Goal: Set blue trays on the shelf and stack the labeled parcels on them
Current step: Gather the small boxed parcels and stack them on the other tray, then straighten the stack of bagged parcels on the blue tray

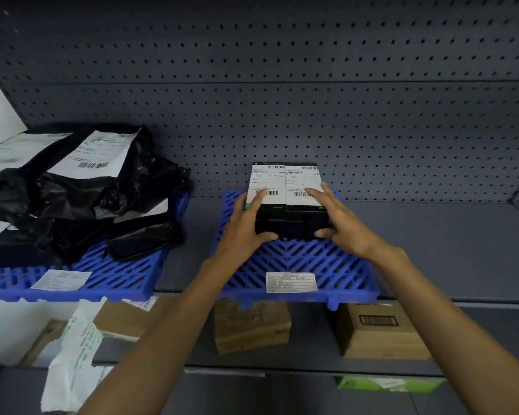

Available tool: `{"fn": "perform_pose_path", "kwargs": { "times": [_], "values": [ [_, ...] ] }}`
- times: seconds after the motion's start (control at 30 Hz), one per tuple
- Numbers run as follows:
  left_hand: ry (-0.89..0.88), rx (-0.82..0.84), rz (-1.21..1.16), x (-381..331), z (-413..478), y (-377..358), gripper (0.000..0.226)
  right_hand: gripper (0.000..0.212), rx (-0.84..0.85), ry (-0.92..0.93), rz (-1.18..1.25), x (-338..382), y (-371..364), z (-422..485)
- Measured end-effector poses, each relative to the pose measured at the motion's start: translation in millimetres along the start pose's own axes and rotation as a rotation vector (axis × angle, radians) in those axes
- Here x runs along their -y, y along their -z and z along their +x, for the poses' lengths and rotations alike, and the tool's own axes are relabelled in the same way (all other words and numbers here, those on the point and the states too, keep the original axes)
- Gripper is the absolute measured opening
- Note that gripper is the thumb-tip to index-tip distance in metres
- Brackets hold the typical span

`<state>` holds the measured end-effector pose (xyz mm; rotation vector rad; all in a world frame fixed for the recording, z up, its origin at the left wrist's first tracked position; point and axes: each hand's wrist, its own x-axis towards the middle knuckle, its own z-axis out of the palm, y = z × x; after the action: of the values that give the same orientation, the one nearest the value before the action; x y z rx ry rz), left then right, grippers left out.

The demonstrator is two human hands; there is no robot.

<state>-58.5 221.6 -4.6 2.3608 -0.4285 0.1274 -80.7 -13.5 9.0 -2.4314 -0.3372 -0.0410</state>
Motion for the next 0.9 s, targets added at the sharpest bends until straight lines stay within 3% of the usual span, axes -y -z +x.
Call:
{"fn": "perform_pose_path", "kwargs": {
  "times": [0.17, 0.23, 0.3, 0.4, 0.47, 0.73, 0.9],
  "values": [
    [-0.006, 0.151, 0.061, -8, -7, 22, 0.089, 0.093, 0.177, -0.057, -0.118, 14, 27, -3],
    [-0.032, 0.129, 0.141, -11, -15, 43, 0.081, 0.097, 0.203, -0.05, -0.146, 29, 42, -3],
    [-0.096, 0.017, 0.264, -16, -23, 68, 0.075, 0.092, 0.135, -0.025, -0.211, 52, 52, 2],
    [-0.255, -0.212, 0.478, -23, -34, 110, 0.069, 0.058, -0.042, 0.14, -0.263, 102, 47, 17],
    [-0.294, -0.317, 0.578, -21, -42, 140, 0.065, 0.046, -0.073, 0.247, -0.23, 140, 30, 31],
    [-0.098, -0.501, 0.815, 34, -95, 254, 0.051, 0.05, -0.159, 0.502, -0.354, 269, -55, 81],
    [0.081, -0.542, 0.894, 77, -124, 302, 0.051, 0.06, -0.048, 0.582, -0.306, 312, -103, 104]
  ]
}}
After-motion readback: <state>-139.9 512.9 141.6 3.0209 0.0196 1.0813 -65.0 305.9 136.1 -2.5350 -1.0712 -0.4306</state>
